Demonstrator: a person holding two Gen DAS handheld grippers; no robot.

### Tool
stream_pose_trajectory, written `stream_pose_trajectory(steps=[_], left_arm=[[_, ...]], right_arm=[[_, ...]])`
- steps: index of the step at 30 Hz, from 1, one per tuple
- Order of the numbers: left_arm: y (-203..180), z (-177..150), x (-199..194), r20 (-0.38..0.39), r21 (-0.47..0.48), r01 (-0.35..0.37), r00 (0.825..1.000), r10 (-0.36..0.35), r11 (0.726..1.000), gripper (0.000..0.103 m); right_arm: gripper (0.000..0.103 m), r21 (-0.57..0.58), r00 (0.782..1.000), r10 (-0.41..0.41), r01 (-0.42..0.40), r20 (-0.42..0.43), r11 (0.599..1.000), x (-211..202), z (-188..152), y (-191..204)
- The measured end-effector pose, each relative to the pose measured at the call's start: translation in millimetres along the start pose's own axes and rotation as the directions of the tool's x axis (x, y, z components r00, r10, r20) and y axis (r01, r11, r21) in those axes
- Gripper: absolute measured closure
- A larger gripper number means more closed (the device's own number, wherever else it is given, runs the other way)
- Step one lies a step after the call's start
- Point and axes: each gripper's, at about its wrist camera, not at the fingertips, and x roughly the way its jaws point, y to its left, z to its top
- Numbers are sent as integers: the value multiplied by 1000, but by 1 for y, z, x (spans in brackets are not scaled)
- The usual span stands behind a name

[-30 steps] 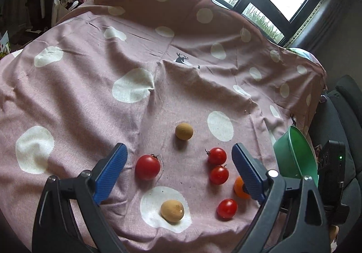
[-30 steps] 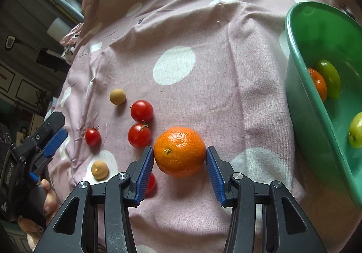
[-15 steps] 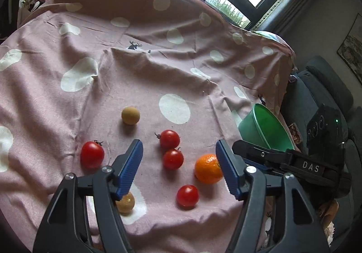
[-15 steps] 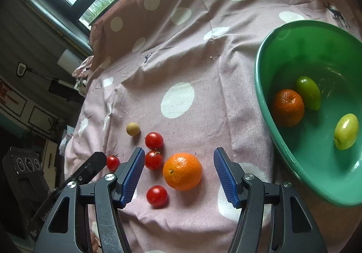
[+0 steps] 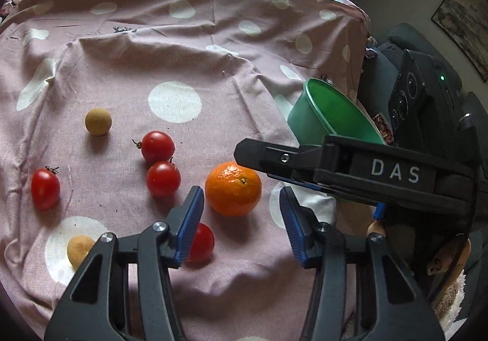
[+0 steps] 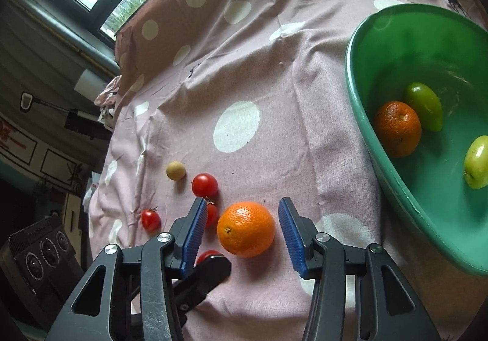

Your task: Organize fruits

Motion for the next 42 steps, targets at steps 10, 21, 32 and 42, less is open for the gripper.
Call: stream_pose_trajectory(steps=[10,21,32,42], left_arm=[[-2,-1,15,-43,5,-13,999,13,1000,53],[2,0,22,-64,-10,-23,998,22,1000,53],[4,-1,25,-72,-8,-24,997,24,1000,53],[7,-2,23,-47,-11,-37,998,37,999,58]], right_arm=[[53,47,999,20,-17,-45,999,11,0,-10],[53,72,995,44,-38,-86,997,21,-3,-15],[53,66,994,45,-38,-104,997,26,-5,-12],[53,22,996,19,-17,-91,1000,26,-7,-6]])
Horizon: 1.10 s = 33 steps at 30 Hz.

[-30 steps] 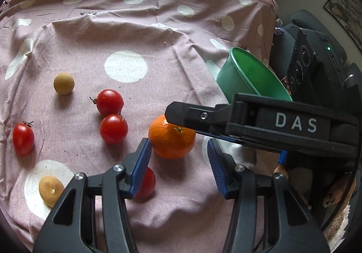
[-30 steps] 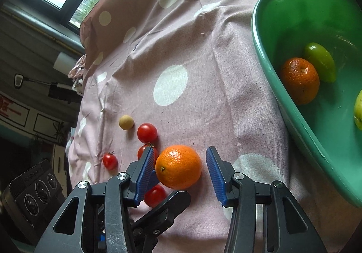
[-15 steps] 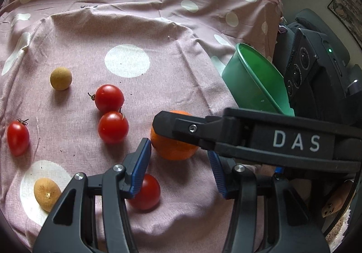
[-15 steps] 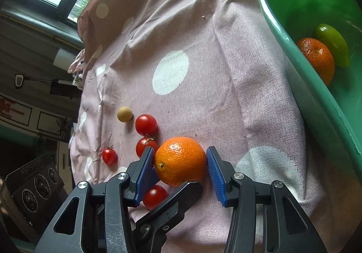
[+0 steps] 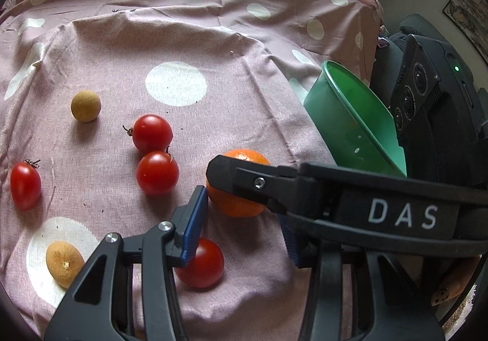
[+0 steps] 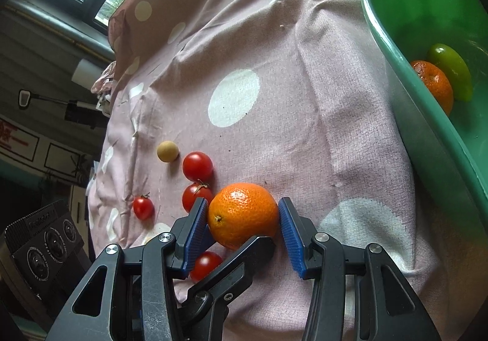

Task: Organize fruits
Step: 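Lift the second mandarin and carry it toward the green bowl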

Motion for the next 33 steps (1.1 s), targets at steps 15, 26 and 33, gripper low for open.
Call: stream_pose_trajectory(steps=[15,26,33], left_arm=[[-5,1,-17,84,32,-24,996,21,999,58],[-14,1,-34,175,75,-38,984,24,996,58],[-17,3,-41,204,88,-32,979,13,996,58]], right_arm=[[53,-105,997,-15,23,77,994,-8,-6,21],[52,-188,984,-22,56,174,981,-26,-12,40],[52,-218,972,-28,80,234,973,-38,-16,49]])
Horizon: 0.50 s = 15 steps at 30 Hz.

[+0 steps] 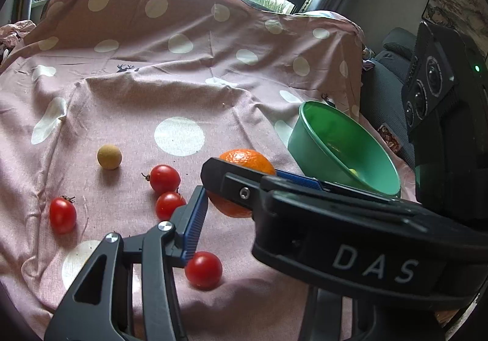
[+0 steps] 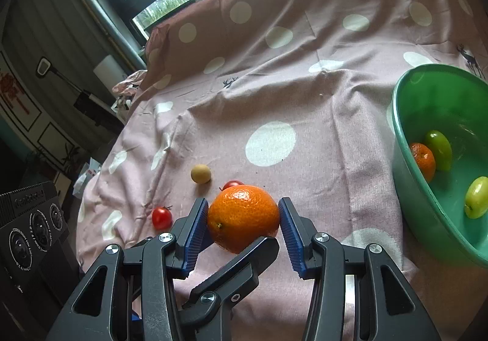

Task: Organize fruits
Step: 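Lift the second mandarin and carry it toward the green bowl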

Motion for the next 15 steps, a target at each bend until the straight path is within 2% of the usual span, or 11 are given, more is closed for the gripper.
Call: stream_pose_trajectory(steps=[15], left_arm=[[-25,17,-28,73,79,-35,997,29,996,58]], right_arm=[[52,-59,997,40,-36,68,998,-30,9,17]])
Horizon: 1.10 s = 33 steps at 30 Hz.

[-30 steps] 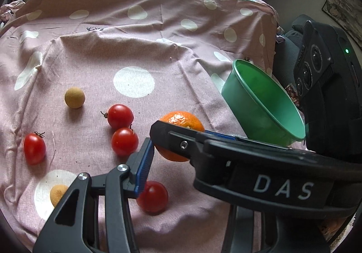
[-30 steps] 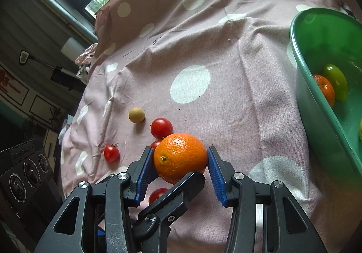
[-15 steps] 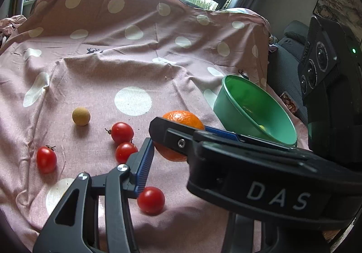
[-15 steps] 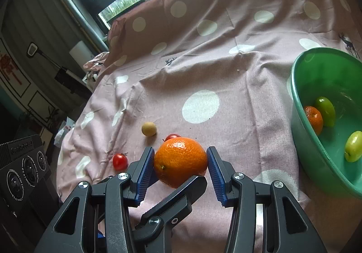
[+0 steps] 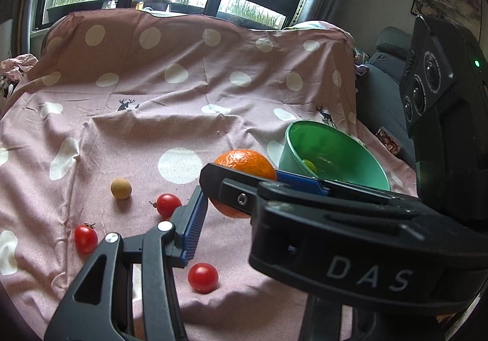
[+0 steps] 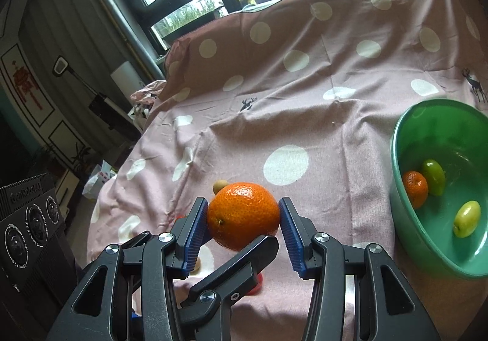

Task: Organize fruits
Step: 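Lift the second mandarin and carry it toward the green bowl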

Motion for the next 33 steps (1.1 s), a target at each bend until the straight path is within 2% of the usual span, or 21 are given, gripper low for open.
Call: stream_pose_trajectory(steps=[6,16,33], left_arm=[[-12,6,-1,9,-11,14,1000,-14,1000,57],[-43,21,0,26,51,34,999,-36,998,57],[-88,34,24,-15,127,92,996,-91,988,58]], right_arm=[[52,10,999,5,-5,35,1000,-17,6,-4],[52,19,996,-9,7,86,1000,-45,14,-18],[52,112,991,-52,38,127,993,-75,21,-61]])
